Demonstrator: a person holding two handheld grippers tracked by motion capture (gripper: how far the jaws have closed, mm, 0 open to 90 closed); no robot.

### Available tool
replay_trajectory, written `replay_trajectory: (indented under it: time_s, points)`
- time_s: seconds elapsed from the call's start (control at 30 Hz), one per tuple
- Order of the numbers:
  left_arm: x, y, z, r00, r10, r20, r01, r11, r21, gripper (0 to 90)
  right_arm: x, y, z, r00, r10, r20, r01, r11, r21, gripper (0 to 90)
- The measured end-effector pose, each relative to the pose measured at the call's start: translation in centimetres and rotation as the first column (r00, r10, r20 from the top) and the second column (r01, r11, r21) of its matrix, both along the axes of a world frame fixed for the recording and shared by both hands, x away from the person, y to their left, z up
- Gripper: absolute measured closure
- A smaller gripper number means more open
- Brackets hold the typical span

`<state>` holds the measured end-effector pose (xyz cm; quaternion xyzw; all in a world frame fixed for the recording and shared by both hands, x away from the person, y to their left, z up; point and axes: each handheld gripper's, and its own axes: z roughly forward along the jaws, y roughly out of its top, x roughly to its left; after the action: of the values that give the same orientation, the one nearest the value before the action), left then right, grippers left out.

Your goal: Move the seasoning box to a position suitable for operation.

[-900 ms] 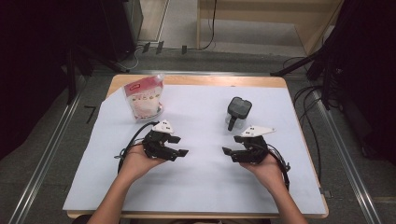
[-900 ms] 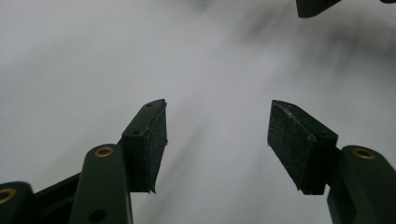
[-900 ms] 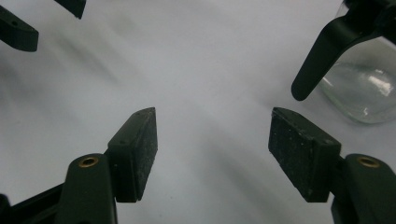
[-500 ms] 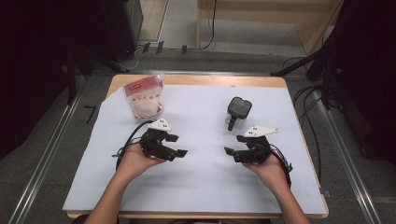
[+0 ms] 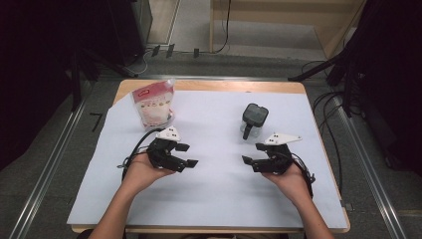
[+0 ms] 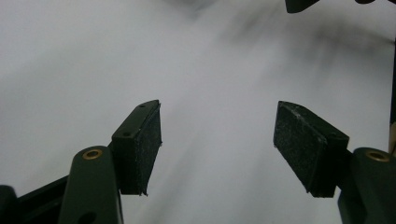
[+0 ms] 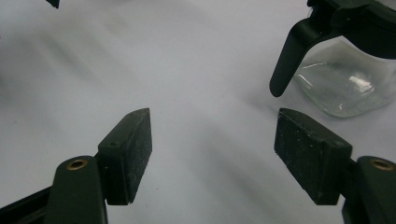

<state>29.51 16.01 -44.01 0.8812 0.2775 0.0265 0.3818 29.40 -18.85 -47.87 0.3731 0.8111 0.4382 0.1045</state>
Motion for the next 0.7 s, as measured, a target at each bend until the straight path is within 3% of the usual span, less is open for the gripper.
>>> replay_trajectory:
  time_s: [0.13,0.7]
  points:
    - [0.0,0.1,0.1,0.9999,-0.012,0.007,0.012,0.9997,-0.021,34.0,0.0,0.0,-0.1,1.0000,0.006,-0.001,-0.006,1.000,-0.014,28.5]
    - [-0.2,0.3,0.5,0.9997,-0.014,0.021,0.014,0.9998,-0.013,33.9,0.5,-1.0,0.2,0.9996,-0.026,0.012,0.026,1.000,-0.015,28.7]
